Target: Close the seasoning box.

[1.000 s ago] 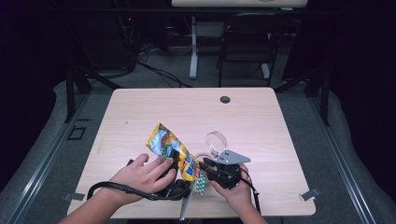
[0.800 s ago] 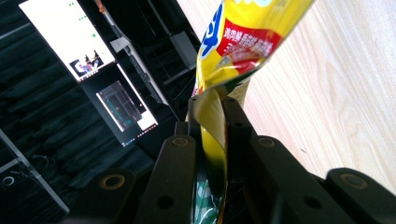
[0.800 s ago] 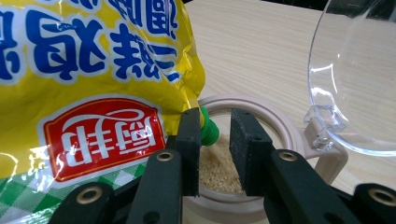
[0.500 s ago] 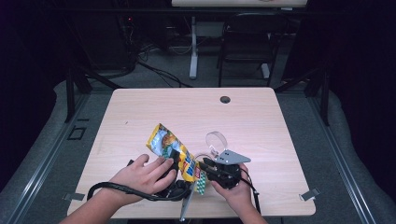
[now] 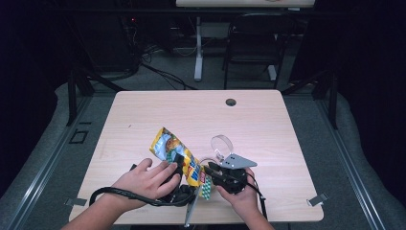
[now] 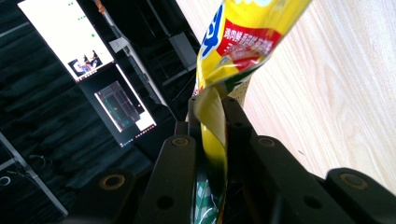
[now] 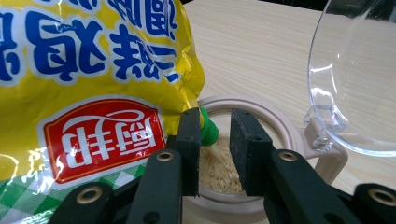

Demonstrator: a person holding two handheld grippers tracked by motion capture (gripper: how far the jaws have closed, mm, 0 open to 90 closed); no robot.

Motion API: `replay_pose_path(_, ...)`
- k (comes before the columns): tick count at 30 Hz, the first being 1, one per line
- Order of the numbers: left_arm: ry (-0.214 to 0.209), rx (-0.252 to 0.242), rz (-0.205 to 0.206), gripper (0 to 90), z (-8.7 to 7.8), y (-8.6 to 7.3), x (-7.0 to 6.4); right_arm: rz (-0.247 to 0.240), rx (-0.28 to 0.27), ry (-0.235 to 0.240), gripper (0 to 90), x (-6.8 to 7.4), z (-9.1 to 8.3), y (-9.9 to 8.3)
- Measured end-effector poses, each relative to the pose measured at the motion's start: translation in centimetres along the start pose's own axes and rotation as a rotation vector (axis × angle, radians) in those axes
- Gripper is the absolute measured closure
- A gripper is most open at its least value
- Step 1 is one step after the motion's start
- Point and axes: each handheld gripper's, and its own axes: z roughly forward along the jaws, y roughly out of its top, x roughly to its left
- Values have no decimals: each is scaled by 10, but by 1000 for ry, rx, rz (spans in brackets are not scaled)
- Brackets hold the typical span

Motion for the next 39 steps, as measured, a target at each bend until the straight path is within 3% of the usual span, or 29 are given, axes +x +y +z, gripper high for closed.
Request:
replay_pose_path(16,0,1,8,850,0,1,2,2,0,-2,735,0,0,0)
replay_pose_path(18,-24,-2,-24,850,1,0,-1,-1,-1,-2,734,0,0,0)
replay_pose_path(21,-32,-5,-40,850,2,-2,-1,-4,1,0,733,0,0,0)
replay_pose_path(26,-22,-8,-30,850,1,-3,-1,-6,0,-1,732,1,0,0)
replay_pose_path(30,-30,-13,-46,850,3,-5,-2,-6,1,-3,727,1,1,0)
replay_pose_path(34,-39,-24,-88,851,5,-8,-5,-5,0,-3,723,0,1,0)
replay_pose_path(39,-51,-28,-103,851,6,-11,-7,-4,2,-2,721,-1,0,0)
